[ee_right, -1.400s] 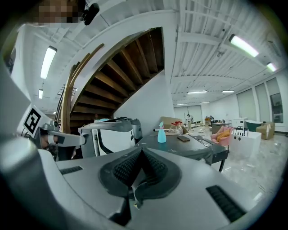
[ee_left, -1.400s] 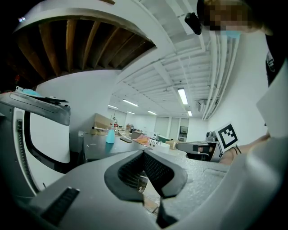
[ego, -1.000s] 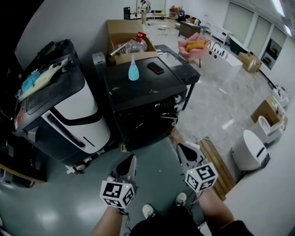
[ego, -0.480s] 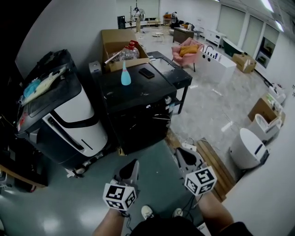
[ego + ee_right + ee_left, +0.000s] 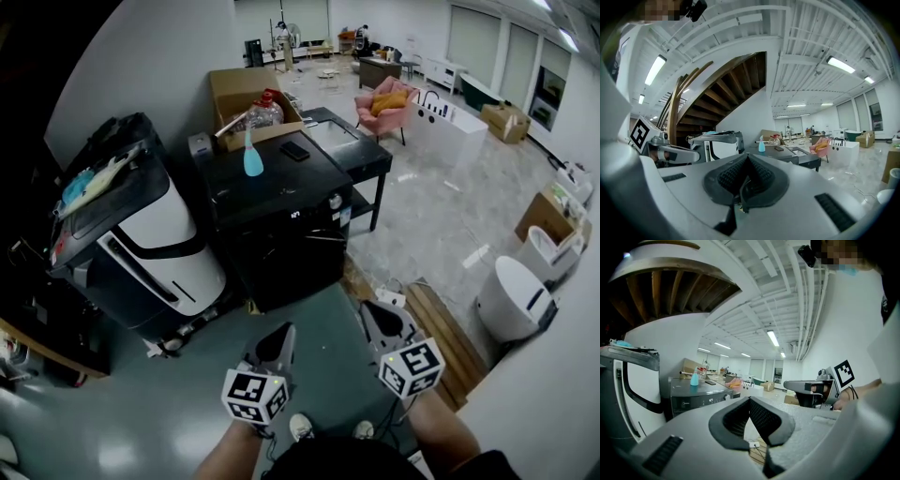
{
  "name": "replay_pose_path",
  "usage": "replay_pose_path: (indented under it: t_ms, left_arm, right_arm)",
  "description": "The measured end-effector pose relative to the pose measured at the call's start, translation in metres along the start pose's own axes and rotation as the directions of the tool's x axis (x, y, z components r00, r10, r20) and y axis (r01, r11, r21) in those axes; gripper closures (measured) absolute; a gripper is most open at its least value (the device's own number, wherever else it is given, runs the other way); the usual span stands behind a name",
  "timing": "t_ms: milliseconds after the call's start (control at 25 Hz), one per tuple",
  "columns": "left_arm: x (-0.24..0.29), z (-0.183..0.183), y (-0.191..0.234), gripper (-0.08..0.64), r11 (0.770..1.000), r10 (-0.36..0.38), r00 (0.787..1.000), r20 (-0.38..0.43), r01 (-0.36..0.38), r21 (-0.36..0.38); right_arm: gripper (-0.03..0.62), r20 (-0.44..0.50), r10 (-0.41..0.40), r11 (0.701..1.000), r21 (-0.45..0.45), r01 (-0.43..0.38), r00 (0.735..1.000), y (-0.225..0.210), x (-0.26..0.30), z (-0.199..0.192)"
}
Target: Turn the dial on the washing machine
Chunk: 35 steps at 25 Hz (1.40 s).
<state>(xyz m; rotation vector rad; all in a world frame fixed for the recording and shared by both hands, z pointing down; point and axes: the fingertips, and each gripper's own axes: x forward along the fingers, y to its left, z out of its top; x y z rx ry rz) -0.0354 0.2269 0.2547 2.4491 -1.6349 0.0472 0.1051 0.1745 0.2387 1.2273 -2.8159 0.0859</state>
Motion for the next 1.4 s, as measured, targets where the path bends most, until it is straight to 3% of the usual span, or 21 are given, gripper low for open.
replay_pose_path:
  t_ms: [520,1400]
  left_arm:
    - [0.009,0.001,-0.05,0.556,1.0,0.012,1.0,-0.004,-0.012,0.019]
    - [0.018,-0.004,-0.047,0.556,1.0,0.012,1.0,0.0,-0.012,0.005]
  right_arm:
    - [0.595,-0.001,0.048,0.999,0.012,-0.048,0.999,-0.016,-0.033,-0.009]
    - [0.595,-0.039,0.035,0.999,0.023,-0.034,0.999,-0.02,-0.032,-0.013]
